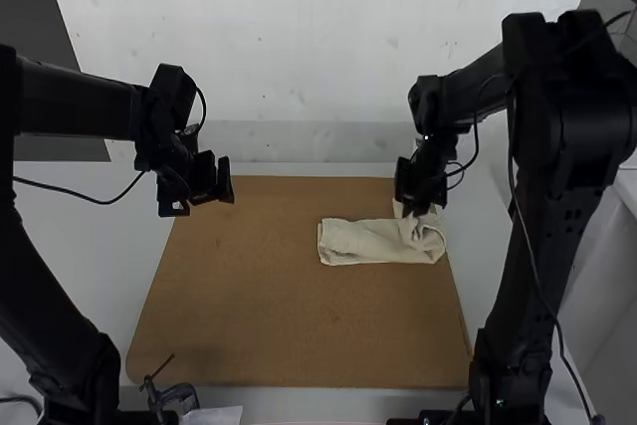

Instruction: Fold the towel.

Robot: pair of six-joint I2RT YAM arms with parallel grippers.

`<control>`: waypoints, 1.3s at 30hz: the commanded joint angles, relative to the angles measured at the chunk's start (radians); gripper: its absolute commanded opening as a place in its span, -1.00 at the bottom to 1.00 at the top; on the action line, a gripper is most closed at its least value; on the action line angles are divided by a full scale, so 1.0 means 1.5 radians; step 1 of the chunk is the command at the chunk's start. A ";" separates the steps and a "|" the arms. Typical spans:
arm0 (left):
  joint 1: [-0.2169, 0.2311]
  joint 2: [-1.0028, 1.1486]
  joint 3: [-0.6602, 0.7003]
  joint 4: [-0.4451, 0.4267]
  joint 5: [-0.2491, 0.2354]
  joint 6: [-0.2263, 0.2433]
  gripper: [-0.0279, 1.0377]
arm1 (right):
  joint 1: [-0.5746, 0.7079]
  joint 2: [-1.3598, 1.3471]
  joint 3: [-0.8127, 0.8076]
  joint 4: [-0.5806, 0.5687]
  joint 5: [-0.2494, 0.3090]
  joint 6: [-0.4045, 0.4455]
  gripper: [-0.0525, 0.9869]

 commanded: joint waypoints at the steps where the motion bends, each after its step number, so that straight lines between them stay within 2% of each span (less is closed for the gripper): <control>1: 0.006 -0.005 0.001 0.006 0.005 -0.002 0.94 | 0.068 0.017 0.062 -0.010 0.001 0.067 -0.87; 10: 0.022 0.010 -0.002 0.009 0.005 -0.001 0.94 | 0.202 0.088 0.162 -0.033 0.009 0.120 -0.87; 19: 0.022 0.018 -0.006 0.012 0.006 0.001 0.94 | 0.257 0.154 0.224 -0.063 0.019 0.136 -0.87; 20: 0.023 0.019 -0.009 0.013 0.006 0.002 0.94 | 0.257 0.156 0.222 -0.062 0.019 0.136 -0.83; 22: 0.028 0.019 -0.014 0.019 0.006 0.004 0.94 | 0.250 0.154 0.216 -0.057 0.016 0.136 -0.33; 23: 0.031 0.021 -0.015 0.020 0.007 0.004 0.94 | 0.249 0.144 0.214 -0.057 0.010 0.136 -0.17; 27: 0.035 0.026 -0.017 0.026 0.011 0.004 0.94 | 0.243 0.085 0.211 -0.053 -0.015 0.133 -0.16; 36: 0.027 0.013 -0.023 0.026 0.011 0.003 0.94 | 0.197 -0.011 0.196 -0.054 -0.023 0.124 -0.19; 37: 0.026 0.012 -0.022 0.026 0.011 0.002 0.94 | 0.193 -0.011 0.190 -0.055 -0.020 0.121 -0.41; 38: 0.025 0.011 -0.023 0.026 0.011 0.002 0.94 | 0.190 -0.005 0.183 -0.054 -0.013 0.113 -0.74; 39: 0.025 0.011 -0.022 0.027 0.011 0.001 0.94 | 0.188 0.007 0.175 -0.052 -0.006 0.107 -0.87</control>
